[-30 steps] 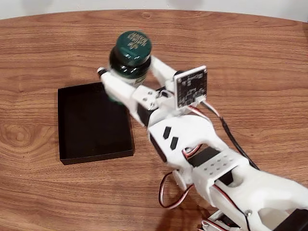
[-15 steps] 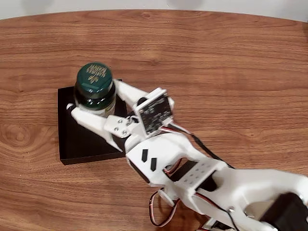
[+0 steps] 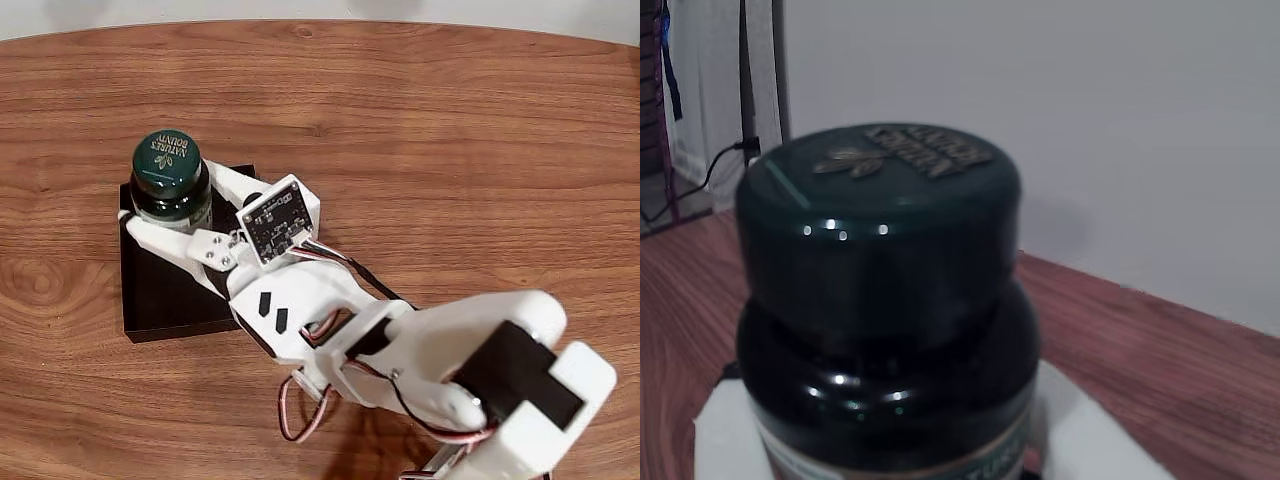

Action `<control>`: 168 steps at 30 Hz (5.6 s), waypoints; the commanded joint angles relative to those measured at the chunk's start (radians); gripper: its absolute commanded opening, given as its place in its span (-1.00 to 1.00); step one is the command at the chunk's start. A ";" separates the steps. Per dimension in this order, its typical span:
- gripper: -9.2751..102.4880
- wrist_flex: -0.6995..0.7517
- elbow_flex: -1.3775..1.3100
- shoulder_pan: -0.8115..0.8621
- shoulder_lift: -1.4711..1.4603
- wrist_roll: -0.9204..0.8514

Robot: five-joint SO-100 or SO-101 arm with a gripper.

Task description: Pick up the pill bottle and place it in the black box.

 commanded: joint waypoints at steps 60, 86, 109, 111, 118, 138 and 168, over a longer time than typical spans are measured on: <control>-0.43 -0.183 -0.316 0.040 -0.489 0.034; -0.06 -0.184 -0.291 0.054 -0.546 0.074; -0.20 -0.031 0.066 0.052 -0.160 0.078; -0.21 -0.026 0.100 0.048 -0.121 0.078; -0.30 0.121 0.184 0.052 0.095 0.072; -0.67 0.842 0.445 0.222 0.968 0.015; -0.83 2.189 0.472 0.571 1.566 -0.074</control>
